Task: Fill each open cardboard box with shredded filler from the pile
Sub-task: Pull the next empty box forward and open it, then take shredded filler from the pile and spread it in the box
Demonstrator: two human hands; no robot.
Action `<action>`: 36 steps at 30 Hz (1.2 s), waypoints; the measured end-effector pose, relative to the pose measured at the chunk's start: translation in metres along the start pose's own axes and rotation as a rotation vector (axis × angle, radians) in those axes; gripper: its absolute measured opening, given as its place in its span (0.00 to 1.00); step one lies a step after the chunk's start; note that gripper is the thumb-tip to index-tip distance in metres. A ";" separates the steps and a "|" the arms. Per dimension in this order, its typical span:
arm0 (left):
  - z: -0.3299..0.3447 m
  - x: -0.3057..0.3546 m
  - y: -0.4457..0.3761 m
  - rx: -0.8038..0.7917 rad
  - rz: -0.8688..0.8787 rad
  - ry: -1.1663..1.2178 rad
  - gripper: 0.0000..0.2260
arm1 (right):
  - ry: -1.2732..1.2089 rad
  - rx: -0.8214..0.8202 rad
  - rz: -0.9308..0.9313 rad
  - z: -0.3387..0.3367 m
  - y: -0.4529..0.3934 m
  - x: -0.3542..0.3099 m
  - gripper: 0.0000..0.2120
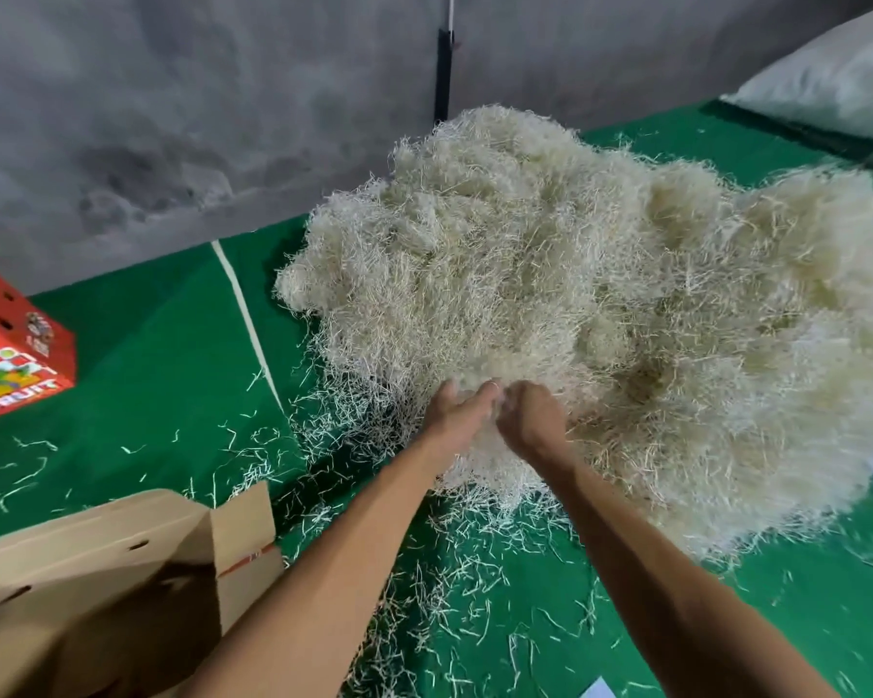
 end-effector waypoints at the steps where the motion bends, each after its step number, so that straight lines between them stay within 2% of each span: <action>1: -0.002 0.000 0.002 0.007 -0.033 0.054 0.44 | -0.156 -0.011 -0.090 0.006 0.008 -0.020 0.12; 3: -0.009 0.000 0.004 0.001 -0.123 0.267 0.43 | -0.387 -0.007 -0.247 0.014 0.026 -0.054 0.16; 4: -0.014 -0.001 0.004 0.022 -0.152 0.369 0.39 | -0.440 -0.004 -0.264 0.017 0.033 -0.062 0.16; 6: -0.029 -0.004 0.003 0.108 -0.154 0.479 0.34 | -0.559 0.048 -0.193 0.017 0.039 -0.060 0.13; 8: -0.040 -0.007 0.004 0.195 -0.113 0.542 0.31 | -0.606 0.201 -0.103 0.006 0.035 -0.043 0.12; 11: -0.052 -0.008 0.012 0.261 -0.017 0.647 0.19 | -0.381 0.339 -0.011 -0.021 0.019 -0.015 0.14; 13: -0.058 -0.008 0.014 0.278 0.043 0.663 0.15 | -0.190 0.327 0.021 -0.033 0.005 0.002 0.24; 15: -0.063 -0.006 0.019 0.305 0.098 0.625 0.15 | -0.151 0.289 0.130 -0.038 -0.009 0.017 0.35; 17: -0.067 -0.004 0.019 0.314 0.143 0.600 0.12 | -0.157 0.227 0.227 -0.037 -0.023 0.026 0.39; 18: -0.069 -0.003 0.018 0.321 0.165 0.582 0.11 | -0.173 0.197 0.241 -0.036 -0.030 0.027 0.35; 20: -0.071 0.000 0.015 0.315 0.148 0.518 0.11 | -0.234 0.164 0.216 -0.037 -0.038 0.023 0.16; 21: -0.071 0.002 0.013 0.290 0.116 0.476 0.14 | -0.265 0.154 0.210 -0.035 -0.037 0.019 0.09; 23: -0.064 0.003 0.011 0.190 0.003 0.327 0.25 | -0.417 0.116 0.169 -0.019 -0.029 0.006 0.04; 25: -0.053 0.003 0.012 0.016 -0.128 0.205 0.39 | -0.605 0.049 0.026 0.005 -0.007 -0.032 0.10; 26: -0.051 0.000 0.013 -0.073 -0.206 0.214 0.45 | -0.666 0.028 -0.054 0.016 0.008 -0.053 0.13; 27: -0.050 -0.003 0.015 -0.143 -0.278 0.266 0.48 | -0.708 0.027 -0.112 0.025 0.021 -0.070 0.11; 29: -0.055 -0.014 0.016 -0.189 -0.327 0.372 0.41 | -0.763 0.047 -0.145 0.035 0.037 -0.085 0.06; 33: -0.077 -0.029 0.020 0.102 -0.192 0.330 0.26 | -0.713 0.154 -0.126 0.024 0.044 -0.080 0.07; 35: -0.093 -0.025 0.030 0.193 -0.132 0.445 0.13 | -0.632 0.269 -0.048 0.013 0.041 -0.072 0.13; 36: -0.102 -0.024 0.033 0.224 -0.112 0.489 0.12 | -0.560 0.305 -0.010 0.009 0.038 -0.067 0.19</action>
Point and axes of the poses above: each hand's wrist, its own y-axis away from the middle knuckle, its own z-axis out of the palm, x = y × z, the point moved 4 cm from there along -y, towards the middle knuckle, and after that the axes turned 15 degrees about -z, right-handed, at the moved point
